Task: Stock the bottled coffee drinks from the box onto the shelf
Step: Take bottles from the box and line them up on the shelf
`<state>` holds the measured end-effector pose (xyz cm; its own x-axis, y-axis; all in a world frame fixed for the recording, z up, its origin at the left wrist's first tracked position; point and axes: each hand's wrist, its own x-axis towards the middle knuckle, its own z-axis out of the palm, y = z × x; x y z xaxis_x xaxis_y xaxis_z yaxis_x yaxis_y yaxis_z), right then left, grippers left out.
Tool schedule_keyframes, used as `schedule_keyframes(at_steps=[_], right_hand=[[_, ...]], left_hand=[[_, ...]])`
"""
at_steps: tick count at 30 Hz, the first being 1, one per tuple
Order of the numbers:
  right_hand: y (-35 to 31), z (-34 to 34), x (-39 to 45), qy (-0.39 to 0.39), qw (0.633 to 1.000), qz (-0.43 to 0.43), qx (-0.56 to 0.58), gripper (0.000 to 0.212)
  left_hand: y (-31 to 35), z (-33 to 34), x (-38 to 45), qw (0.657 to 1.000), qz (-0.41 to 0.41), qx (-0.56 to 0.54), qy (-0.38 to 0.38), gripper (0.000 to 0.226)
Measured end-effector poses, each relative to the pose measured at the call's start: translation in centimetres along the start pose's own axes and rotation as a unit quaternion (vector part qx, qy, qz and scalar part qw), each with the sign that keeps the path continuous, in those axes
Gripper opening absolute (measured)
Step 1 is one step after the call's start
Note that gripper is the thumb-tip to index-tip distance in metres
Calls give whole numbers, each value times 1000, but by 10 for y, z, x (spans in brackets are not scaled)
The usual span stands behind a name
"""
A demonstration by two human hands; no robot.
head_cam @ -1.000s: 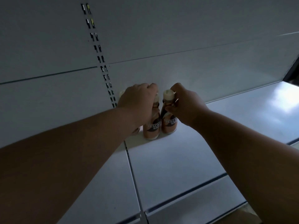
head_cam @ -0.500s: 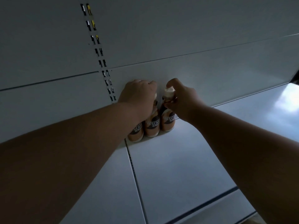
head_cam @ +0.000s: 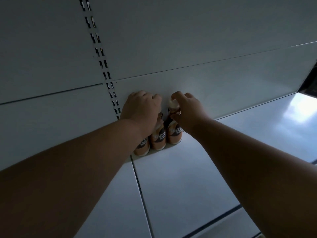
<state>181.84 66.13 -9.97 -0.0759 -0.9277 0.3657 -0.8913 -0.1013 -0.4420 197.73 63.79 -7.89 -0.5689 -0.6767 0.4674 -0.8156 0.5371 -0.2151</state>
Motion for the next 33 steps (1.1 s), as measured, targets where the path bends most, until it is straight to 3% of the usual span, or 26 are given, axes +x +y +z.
schedule_keyframes(at_steps=[6,9,15,24,33], right_hand=[[-10,-22,-13,10,999,-19,-37,54],[-17,-47,-33,22,998,-22,-59,51],[-36,-115,-107,55,993,-6,-106,48],[-43,-166,-267,108,975,105,-163,42],[-8,-134,-394,127,953,215,-171,35]], left_hand=[[4,-10,-1,999,-4,-6,-31,40],[12,-26,-12,1000,18,2,2,49],[51,-64,-53,994,54,-81,52,24],[160,-92,-142,956,129,-264,24,41],[241,-68,-217,919,220,-324,-48,34]])
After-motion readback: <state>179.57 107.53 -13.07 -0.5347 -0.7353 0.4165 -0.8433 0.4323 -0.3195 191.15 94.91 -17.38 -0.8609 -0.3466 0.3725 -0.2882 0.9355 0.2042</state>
